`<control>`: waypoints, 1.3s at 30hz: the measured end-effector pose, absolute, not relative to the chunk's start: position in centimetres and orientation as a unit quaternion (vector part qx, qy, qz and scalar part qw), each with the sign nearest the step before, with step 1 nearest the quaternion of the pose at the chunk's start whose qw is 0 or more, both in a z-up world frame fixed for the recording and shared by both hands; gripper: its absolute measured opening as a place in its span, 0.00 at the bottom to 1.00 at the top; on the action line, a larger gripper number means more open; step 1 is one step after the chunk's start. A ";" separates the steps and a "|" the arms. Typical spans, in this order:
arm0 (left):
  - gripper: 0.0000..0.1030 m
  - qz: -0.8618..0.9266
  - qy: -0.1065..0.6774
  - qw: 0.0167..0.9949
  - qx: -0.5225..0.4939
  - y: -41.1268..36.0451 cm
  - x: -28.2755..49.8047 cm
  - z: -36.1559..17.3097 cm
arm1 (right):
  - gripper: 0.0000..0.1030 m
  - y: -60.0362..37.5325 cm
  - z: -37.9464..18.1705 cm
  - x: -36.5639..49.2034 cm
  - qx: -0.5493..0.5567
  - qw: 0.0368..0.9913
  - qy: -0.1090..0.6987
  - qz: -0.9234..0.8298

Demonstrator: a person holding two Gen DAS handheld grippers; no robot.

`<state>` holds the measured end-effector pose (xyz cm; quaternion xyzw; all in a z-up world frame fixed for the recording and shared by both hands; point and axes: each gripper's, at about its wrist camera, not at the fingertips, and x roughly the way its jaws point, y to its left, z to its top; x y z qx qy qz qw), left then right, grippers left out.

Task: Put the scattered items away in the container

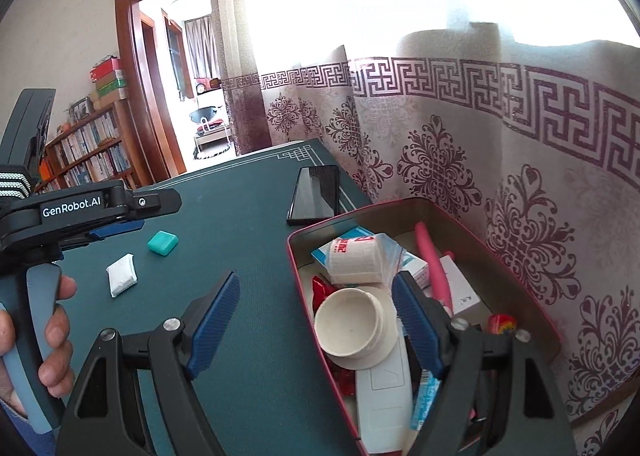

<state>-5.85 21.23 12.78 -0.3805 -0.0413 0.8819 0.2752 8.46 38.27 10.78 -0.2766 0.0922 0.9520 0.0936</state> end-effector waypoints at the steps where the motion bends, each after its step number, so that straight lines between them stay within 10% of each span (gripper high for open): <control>1: 0.70 0.885 -0.040 0.262 -0.382 20.6 -6.1 12.4 | 0.79 37.7 10.6 8.1 -0.279 0.086 0.090 0.952; 39: 0.70 0.883 -0.109 0.091 -0.447 4.7 -12.7 5.7 | 0.80 29.5 6.3 0.8 -0.360 -0.025 0.066 0.930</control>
